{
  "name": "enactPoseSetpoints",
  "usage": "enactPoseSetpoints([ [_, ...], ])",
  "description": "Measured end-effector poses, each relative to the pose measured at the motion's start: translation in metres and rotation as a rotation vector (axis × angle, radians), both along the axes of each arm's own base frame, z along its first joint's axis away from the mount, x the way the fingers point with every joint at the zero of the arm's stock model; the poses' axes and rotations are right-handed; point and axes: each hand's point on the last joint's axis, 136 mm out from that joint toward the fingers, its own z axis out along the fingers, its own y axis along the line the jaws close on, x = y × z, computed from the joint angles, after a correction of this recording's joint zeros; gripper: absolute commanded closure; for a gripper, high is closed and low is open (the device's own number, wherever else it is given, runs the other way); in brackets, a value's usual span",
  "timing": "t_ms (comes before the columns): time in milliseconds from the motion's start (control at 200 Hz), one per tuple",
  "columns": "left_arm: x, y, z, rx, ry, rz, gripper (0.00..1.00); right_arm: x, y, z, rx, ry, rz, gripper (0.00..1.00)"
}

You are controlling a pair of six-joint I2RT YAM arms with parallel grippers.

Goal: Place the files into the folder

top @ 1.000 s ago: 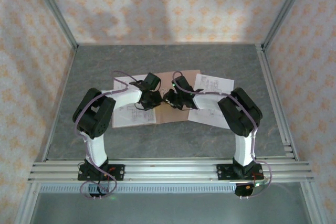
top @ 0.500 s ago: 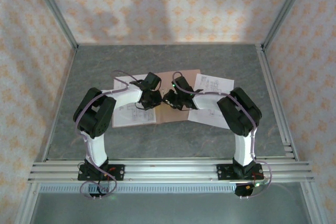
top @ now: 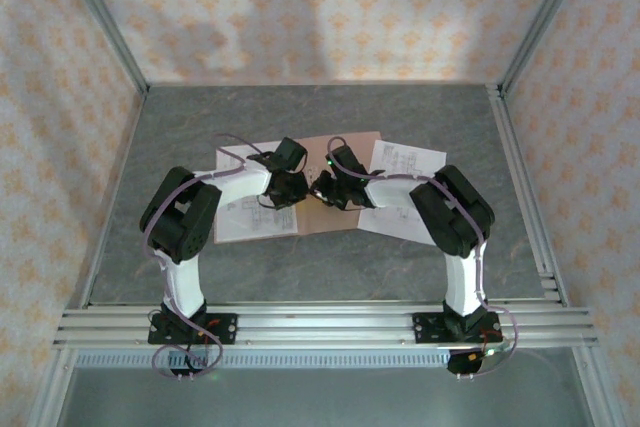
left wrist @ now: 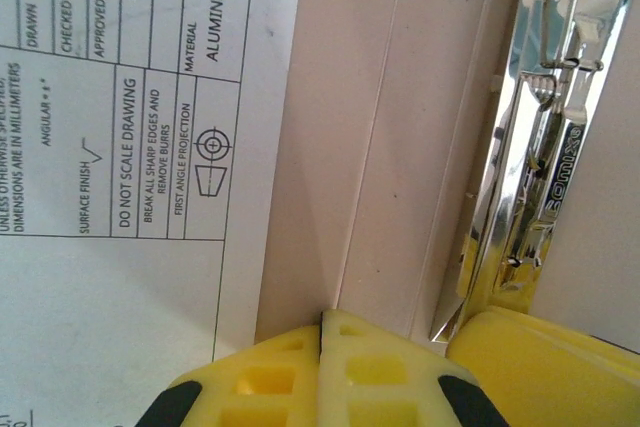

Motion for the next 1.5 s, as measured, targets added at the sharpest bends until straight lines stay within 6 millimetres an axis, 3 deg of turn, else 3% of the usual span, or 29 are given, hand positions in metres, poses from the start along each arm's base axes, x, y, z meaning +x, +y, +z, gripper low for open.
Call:
enactPoseSetpoints([
  [230,0.003,0.004,0.000,0.012,-0.011,0.004,1.00,0.005,0.003,0.000,0.000,0.003,-0.008,1.00],
  [1076,0.007,0.009,0.000,-0.003,-0.008,0.016,1.00,0.010,-0.003,-0.008,-0.167,0.102,0.006,1.00],
  [1501,0.008,0.008,0.000,-0.002,-0.013,0.011,1.00,0.008,-0.002,-0.001,-0.081,-0.004,0.003,0.97],
])
